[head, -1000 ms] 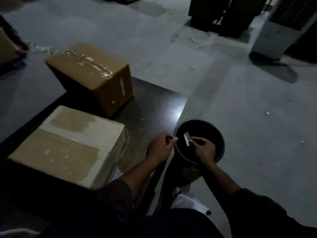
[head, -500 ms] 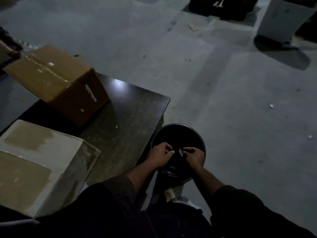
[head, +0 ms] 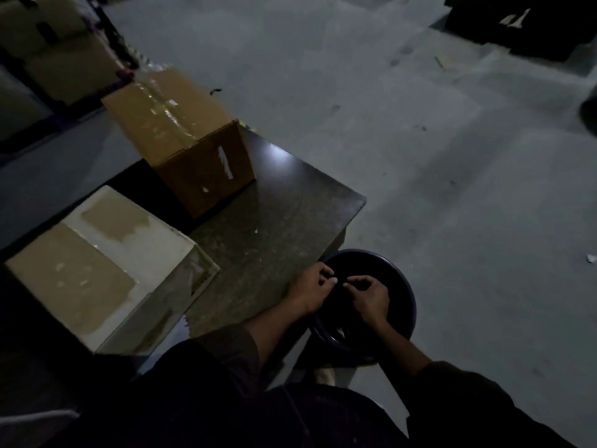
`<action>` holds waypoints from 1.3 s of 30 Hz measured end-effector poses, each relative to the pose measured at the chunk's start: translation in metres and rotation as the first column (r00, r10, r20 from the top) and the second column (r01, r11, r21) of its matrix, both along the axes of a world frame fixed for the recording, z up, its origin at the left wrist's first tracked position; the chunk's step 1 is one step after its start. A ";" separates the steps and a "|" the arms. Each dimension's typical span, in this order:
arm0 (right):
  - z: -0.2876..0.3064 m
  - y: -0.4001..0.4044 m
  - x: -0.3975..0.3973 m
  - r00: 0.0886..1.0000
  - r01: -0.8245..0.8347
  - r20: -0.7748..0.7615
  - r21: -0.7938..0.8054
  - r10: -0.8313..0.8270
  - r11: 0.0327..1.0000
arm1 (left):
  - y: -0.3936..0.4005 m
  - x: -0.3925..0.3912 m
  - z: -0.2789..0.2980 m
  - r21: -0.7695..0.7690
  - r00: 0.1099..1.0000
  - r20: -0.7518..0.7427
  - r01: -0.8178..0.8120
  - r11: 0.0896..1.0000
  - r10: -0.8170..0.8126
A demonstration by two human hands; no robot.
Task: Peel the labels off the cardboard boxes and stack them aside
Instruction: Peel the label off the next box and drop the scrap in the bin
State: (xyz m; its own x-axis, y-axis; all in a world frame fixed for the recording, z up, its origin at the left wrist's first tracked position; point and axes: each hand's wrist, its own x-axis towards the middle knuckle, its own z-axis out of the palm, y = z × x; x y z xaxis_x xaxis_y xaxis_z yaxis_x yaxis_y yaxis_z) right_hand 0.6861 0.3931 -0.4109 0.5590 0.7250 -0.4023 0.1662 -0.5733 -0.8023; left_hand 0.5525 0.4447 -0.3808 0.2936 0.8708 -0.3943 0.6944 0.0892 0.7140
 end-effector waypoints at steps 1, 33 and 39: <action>0.007 0.007 -0.007 0.998 -0.060 0.013 0.052 0.060 0.997 | 0.002 -0.006 0.005 0.030 0.999 0.008 -0.040 0.999 0.040; 0.078 0.082 -0.405 -0.239 -0.938 0.793 -0.337 0.561 0.076 | -0.040 -0.384 0.016 0.279 0.504 0.127 -0.844 0.457 0.854; 0.072 0.071 -0.399 -0.172 -0.950 0.786 -0.292 0.594 0.110 | -0.043 -0.385 0.010 0.307 0.577 0.124 -0.796 0.522 0.807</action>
